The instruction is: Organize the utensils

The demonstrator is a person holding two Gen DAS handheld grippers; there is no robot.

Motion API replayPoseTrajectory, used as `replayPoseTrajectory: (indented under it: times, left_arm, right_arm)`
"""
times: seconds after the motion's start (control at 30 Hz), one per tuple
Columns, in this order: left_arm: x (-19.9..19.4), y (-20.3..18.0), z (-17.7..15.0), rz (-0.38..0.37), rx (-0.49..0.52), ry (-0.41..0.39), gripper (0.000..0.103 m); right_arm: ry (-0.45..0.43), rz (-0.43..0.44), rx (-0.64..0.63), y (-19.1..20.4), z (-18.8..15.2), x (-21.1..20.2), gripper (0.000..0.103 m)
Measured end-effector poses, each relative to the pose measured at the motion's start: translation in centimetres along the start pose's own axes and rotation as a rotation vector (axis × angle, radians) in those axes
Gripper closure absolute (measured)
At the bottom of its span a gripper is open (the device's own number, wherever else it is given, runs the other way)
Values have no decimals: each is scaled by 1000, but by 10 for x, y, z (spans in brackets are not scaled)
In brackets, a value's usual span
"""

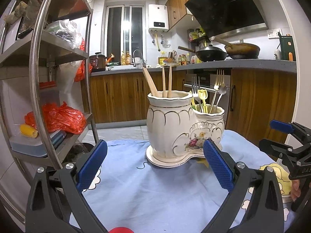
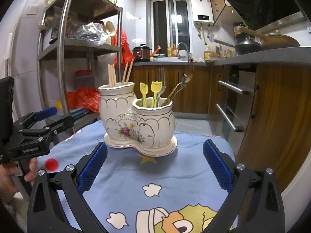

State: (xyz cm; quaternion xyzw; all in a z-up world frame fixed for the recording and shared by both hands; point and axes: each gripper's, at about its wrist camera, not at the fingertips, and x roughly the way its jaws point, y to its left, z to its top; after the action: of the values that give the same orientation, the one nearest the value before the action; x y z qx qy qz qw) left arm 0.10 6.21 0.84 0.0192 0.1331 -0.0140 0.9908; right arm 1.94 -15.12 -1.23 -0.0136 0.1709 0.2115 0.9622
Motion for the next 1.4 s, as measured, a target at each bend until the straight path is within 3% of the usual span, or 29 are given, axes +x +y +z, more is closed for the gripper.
replayPoseTrajectory:
  times: [1.4]
  left_arm:
    - [2, 2, -1, 6, -2, 6, 5]
  right_arm:
    - [1, 0, 1, 0, 0, -1, 5]
